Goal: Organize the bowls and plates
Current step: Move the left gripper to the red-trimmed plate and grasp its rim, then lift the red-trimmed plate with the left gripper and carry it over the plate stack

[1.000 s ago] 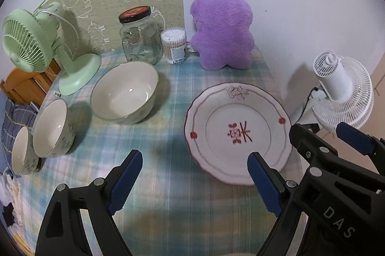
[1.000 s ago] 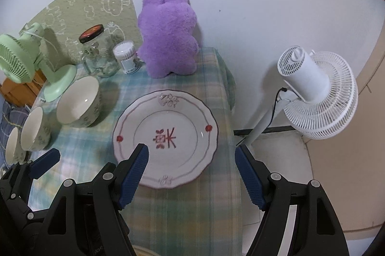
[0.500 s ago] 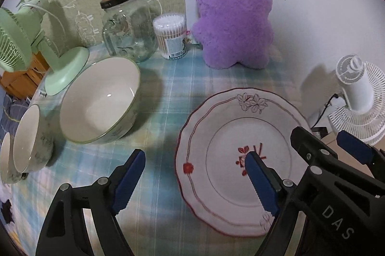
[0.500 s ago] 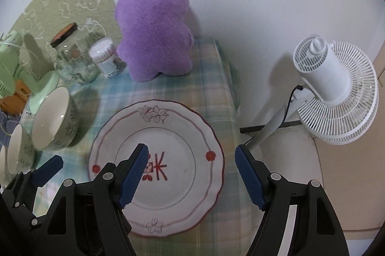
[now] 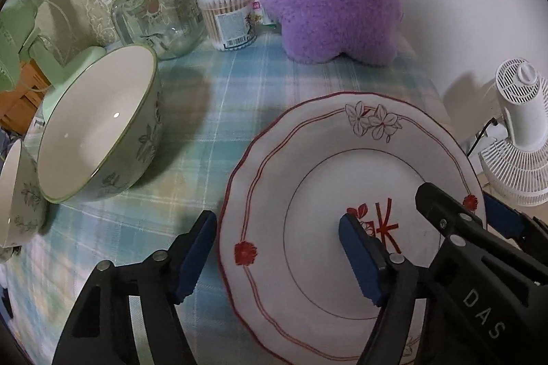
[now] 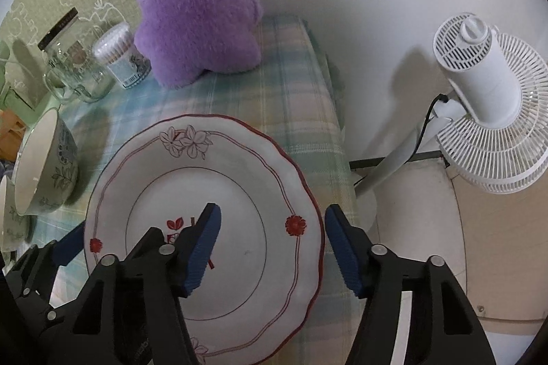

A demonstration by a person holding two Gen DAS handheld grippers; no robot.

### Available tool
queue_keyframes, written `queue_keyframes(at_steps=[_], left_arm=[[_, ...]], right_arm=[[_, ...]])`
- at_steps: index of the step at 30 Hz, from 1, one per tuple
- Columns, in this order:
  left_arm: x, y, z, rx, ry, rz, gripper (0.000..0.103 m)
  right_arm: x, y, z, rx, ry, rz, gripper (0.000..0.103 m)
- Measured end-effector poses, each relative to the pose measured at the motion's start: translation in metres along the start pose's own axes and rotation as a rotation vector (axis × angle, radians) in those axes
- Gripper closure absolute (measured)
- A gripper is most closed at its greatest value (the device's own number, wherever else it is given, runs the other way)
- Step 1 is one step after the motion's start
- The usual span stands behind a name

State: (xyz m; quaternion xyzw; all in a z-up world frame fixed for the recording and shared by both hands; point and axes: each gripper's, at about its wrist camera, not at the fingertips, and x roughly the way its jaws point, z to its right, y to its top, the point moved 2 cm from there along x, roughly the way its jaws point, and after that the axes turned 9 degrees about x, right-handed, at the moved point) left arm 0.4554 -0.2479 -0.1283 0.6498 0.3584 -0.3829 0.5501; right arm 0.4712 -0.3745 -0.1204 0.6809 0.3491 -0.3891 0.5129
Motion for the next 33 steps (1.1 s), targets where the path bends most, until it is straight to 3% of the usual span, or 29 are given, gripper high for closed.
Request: queue_keyframes(at_steps=[12, 26, 33], left_arm=[[-0.008, -0.009, -0.004, 0.017, -0.022, -0.025, 0.033], [-0.027, -0.063, -0.028, 0.049, -0.025, -0.089, 0.036], [-0.027, -0.062, -0.028, 0.052, -0.021, -0.083, 0.035]], right_arm=[[-0.002, -0.005, -0.006, 0.012, -0.023, -0.019, 0.043], [-0.021, -0.063, -0.020, -0.020, 0.018, -0.143, 0.043], [-0.021, -0.067, -0.023, -0.064, 0.005, -0.111, 0.045]])
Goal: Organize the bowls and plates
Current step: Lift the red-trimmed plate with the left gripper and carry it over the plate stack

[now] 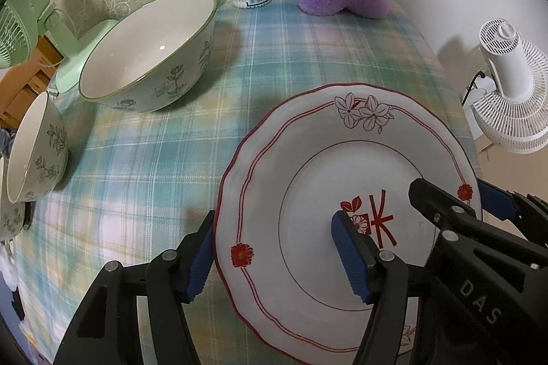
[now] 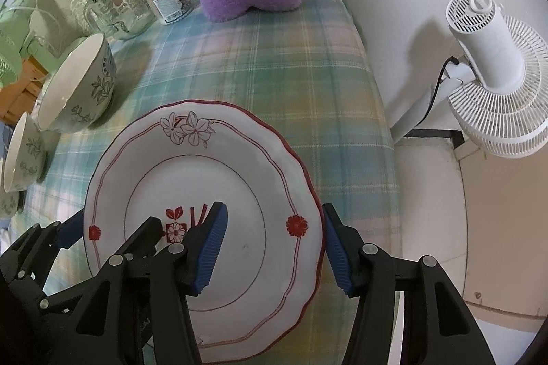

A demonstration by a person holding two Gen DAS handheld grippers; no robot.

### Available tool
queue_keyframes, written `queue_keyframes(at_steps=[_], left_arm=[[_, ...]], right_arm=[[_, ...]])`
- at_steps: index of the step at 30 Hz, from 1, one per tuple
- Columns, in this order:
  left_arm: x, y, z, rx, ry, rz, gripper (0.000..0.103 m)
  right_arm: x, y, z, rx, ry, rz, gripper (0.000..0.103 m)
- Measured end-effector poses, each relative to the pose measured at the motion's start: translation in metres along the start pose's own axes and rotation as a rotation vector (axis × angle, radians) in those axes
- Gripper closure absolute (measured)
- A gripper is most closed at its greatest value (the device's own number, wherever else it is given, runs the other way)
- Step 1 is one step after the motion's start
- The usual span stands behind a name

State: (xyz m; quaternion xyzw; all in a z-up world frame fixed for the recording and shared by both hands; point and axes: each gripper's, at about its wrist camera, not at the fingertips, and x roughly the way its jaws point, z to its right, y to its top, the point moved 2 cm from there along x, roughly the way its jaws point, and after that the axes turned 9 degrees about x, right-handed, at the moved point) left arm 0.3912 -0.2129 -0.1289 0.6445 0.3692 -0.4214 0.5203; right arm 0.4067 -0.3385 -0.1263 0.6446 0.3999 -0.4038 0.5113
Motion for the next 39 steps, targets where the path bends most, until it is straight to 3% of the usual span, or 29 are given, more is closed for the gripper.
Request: queue_keyframes(at_steps=[10, 22, 39], left_arm=[[-0.014, -0.001, 0.007, -0.003, 0.020, 0.031, 0.036], [-0.065, -0.005, 0.002, -0.013, -0.003, 0.096, 0.036], [-0.141, -0.057, -0.008, 0.037, -0.067, 0.165, 0.037]], right_arm=[[0.000, 0.001, -0.003, 0.020, -0.024, 0.022, 0.045], [-0.052, -0.001, -0.007, 0.033, -0.038, 0.096, 0.045], [-0.139, -0.058, -0.021, 0.076, -0.101, 0.175, 0.045]])
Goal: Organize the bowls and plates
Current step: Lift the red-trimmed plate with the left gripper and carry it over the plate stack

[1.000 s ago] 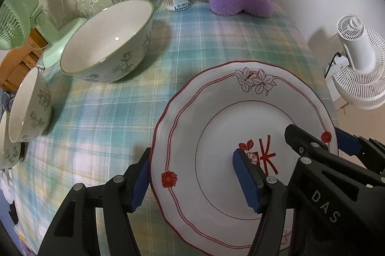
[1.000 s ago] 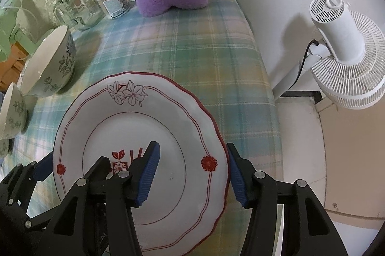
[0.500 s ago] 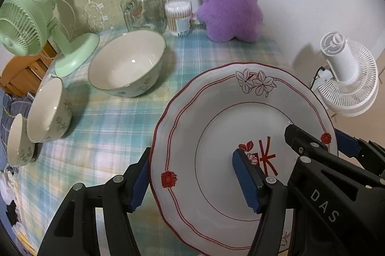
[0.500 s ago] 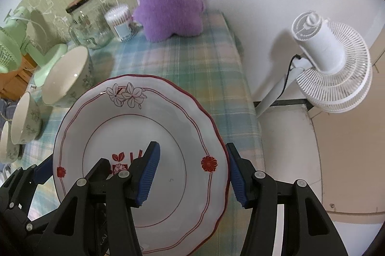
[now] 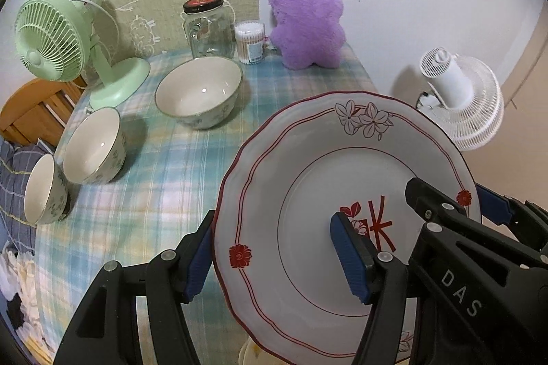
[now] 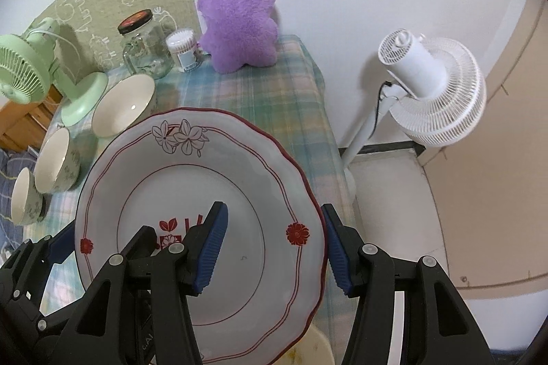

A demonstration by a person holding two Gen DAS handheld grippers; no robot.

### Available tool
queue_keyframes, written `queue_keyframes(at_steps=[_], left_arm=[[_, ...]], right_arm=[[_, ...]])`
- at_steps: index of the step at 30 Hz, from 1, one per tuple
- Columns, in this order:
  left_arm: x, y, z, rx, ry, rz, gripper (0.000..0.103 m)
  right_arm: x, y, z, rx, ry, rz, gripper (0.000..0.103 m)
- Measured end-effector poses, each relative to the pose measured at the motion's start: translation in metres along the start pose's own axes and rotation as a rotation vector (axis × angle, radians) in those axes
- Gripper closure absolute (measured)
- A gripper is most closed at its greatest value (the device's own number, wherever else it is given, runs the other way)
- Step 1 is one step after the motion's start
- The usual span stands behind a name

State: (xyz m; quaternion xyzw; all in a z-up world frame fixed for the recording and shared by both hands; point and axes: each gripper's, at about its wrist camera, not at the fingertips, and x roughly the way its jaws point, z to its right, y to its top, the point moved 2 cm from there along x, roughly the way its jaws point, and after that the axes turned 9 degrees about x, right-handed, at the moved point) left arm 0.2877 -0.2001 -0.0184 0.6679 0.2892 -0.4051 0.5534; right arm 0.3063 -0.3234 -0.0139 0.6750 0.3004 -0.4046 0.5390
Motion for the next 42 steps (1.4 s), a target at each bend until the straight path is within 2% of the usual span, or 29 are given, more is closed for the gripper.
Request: queue_keyframes(at_steps=[12, 23, 35, 42], left_arm=[[-0.014, -0.052, 0.019, 0.064, -0.056, -0.036, 0.037], [0.004, -0.095, 0.040, 0.101, -0.104, -0.118, 0.037], [0.020, -0.113, 0.053, 0.139, -0.097, -0.178, 0.037], [0.020, -0.116, 0.057, 0.168, -0.047, -0.182, 0.037]], right_arm=[[-0.029, -0.064, 0.020, 0.055, -0.060, -0.024, 0.045], [-0.016, -0.113, 0.045, 0.099, -0.111, -0.102, 0.045], [0.005, -0.134, 0.059, 0.126, -0.139, -0.163, 0.045], [0.015, -0.139, 0.060, 0.143, -0.127, -0.199, 0.045]])
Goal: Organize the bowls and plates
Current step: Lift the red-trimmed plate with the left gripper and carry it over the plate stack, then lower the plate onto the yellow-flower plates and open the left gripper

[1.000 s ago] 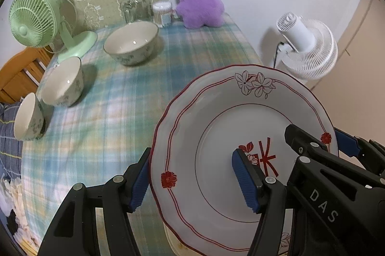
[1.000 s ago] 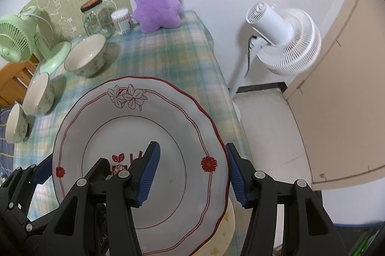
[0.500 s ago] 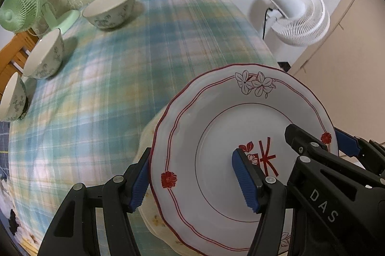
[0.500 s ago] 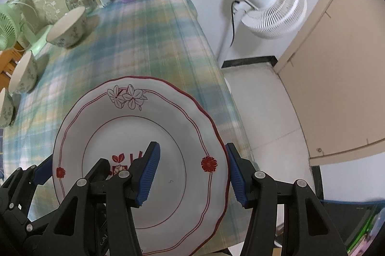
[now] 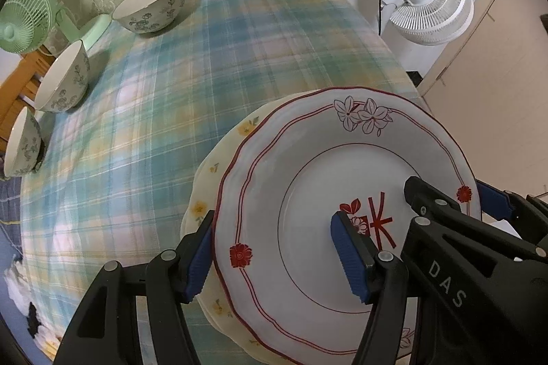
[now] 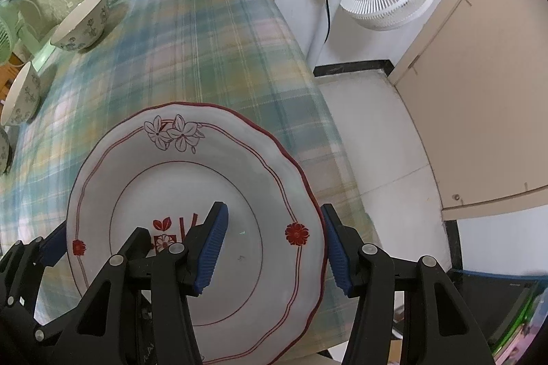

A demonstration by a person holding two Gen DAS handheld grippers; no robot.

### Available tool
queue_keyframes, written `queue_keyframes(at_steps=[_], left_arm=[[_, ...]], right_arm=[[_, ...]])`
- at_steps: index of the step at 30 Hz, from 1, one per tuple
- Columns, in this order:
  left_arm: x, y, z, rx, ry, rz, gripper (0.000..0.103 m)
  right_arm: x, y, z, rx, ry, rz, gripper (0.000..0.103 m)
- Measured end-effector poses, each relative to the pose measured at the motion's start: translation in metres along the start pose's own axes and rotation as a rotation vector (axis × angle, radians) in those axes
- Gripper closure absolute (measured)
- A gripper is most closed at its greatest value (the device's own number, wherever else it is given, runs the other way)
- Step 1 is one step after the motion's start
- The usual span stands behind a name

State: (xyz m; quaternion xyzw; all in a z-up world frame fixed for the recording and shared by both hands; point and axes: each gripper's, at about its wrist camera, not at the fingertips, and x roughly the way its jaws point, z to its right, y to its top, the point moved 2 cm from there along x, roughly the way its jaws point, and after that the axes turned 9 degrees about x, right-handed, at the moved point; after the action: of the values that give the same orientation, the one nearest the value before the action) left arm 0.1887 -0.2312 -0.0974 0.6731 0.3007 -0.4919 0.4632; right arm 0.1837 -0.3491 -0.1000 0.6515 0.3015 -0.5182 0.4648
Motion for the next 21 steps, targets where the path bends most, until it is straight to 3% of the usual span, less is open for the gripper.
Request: queue_keyframes(at_steps=[14, 21], left_arm=[[0.0001, -0.0028, 0.0028, -0.007, 0.025, 0.001, 0.037], [-0.0012, -0.0074, 0.0022, -0.012, 0.031, -0.010, 0.037]], right_arm=[[0.0019, -0.0046, 0.0033, -0.009, 0.024, -0.002, 0.045], [-0.0035, -0.0070, 0.0067, -0.033, -0.008, 0.016, 0.065]])
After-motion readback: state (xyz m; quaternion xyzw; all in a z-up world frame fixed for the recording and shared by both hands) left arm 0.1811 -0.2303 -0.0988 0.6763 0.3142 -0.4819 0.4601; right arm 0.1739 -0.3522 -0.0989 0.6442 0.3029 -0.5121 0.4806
